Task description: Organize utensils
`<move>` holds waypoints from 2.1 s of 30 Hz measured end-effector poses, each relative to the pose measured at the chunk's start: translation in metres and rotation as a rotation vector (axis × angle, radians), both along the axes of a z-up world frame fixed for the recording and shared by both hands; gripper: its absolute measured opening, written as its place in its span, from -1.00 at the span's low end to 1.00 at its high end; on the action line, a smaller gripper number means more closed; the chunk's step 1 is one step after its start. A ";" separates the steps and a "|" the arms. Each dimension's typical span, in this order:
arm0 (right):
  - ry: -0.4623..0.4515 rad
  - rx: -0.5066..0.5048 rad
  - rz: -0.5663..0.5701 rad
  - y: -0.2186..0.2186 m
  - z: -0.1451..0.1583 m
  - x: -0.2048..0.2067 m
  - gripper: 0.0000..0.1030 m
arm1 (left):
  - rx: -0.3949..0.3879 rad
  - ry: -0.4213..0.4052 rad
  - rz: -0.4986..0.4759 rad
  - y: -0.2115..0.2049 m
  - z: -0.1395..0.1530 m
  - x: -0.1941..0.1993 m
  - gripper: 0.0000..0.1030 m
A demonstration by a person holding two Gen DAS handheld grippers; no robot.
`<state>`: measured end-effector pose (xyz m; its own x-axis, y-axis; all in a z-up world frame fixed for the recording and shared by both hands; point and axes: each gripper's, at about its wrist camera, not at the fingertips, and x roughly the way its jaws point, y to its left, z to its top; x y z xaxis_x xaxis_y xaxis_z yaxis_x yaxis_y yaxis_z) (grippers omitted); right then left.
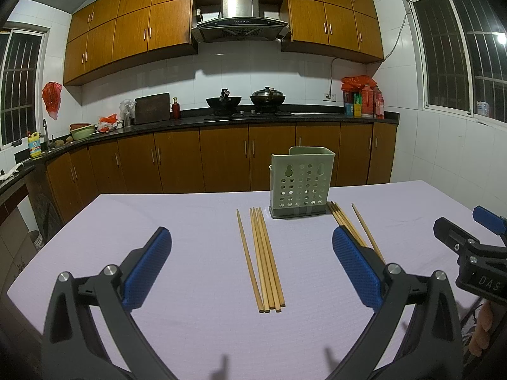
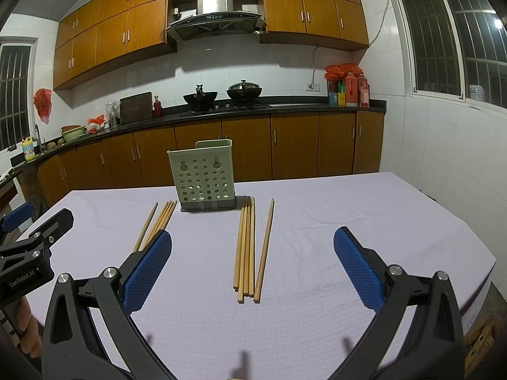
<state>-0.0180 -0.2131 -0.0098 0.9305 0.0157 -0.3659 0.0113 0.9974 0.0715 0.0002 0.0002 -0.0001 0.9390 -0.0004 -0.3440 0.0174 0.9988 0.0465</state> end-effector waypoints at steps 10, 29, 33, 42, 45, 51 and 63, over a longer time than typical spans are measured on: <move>0.000 0.000 0.000 0.000 0.000 0.000 0.97 | 0.000 0.000 -0.001 0.000 0.000 0.000 0.92; 0.001 0.000 0.000 -0.001 0.001 -0.001 0.97 | -0.001 0.000 0.000 0.000 0.000 0.000 0.92; 0.001 -0.001 0.000 -0.001 0.001 -0.001 0.97 | -0.002 0.001 0.000 0.000 0.000 0.000 0.92; 0.001 -0.001 0.000 -0.001 0.001 0.000 0.97 | -0.001 0.001 0.000 0.000 0.000 0.000 0.92; 0.001 0.000 0.000 -0.001 0.001 0.000 0.97 | -0.002 0.001 0.000 0.000 0.000 0.000 0.92; 0.002 -0.001 0.000 -0.002 0.001 0.000 0.97 | -0.003 0.002 0.000 0.000 0.000 0.000 0.92; 0.027 0.006 0.001 -0.006 0.003 0.007 0.97 | -0.014 0.039 0.007 -0.006 -0.005 0.004 0.92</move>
<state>-0.0113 -0.2188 -0.0070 0.9204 0.0193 -0.3905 0.0119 0.9969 0.0772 0.0037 -0.0060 -0.0051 0.9248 0.0010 -0.3805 0.0122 0.9994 0.0322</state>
